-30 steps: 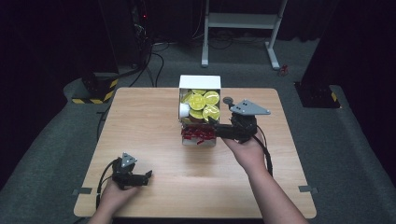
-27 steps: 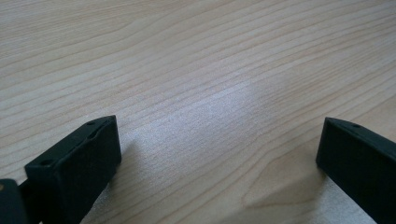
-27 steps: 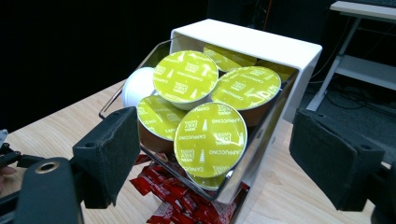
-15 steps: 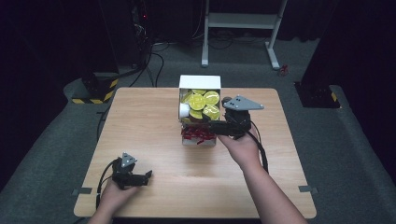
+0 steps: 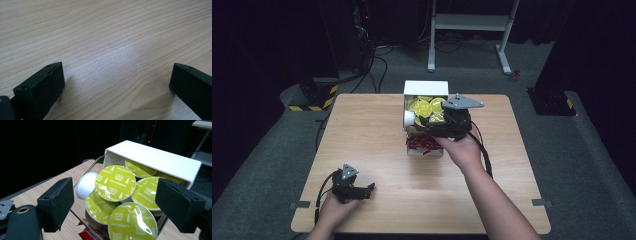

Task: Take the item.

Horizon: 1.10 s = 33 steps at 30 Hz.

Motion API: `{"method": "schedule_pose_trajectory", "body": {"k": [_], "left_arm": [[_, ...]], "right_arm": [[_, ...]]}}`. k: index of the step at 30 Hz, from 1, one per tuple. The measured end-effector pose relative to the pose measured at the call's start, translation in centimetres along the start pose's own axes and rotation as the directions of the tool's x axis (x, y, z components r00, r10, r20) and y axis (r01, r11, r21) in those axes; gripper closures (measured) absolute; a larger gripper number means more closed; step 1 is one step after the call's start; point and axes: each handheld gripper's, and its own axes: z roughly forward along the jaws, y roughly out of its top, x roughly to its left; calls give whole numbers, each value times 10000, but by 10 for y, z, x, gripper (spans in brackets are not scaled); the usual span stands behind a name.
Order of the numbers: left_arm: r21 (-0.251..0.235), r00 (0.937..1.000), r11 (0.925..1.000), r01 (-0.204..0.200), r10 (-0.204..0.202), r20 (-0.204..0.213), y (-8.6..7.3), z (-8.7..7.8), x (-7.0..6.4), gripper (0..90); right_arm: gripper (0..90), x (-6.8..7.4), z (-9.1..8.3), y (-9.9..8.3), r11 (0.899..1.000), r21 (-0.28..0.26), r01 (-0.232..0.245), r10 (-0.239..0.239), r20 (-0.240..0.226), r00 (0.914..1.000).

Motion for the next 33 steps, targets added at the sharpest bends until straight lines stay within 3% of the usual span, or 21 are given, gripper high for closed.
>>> {"method": "schedule_pose_trajectory", "body": {"k": [7,10,17,28,33], "left_arm": [[-19,10000,10000,-42,42,-36,0,0,0,4],[0,10000,10000,-44,44,15,0,0,1,4],[-18,10000,10000,49,-49,-23,-1,0,0,3],[4,10000,10000,-31,31,-57,-1,-1,1,3],[-13,9999,9999,136,-136,-4,-2,-1,-1,4]], "right_arm": [[164,2,11,5,9998,172,95,-95,16,10000],[194,-1,17,8,9990,228,375,-376,37,9993],[207,-5,27,7,9989,413,217,-218,37,9998],[284,-5,34,8,9981,436,440,-445,100,9990],[292,-6,38,7,9969,642,457,-455,-55,9990]]}}
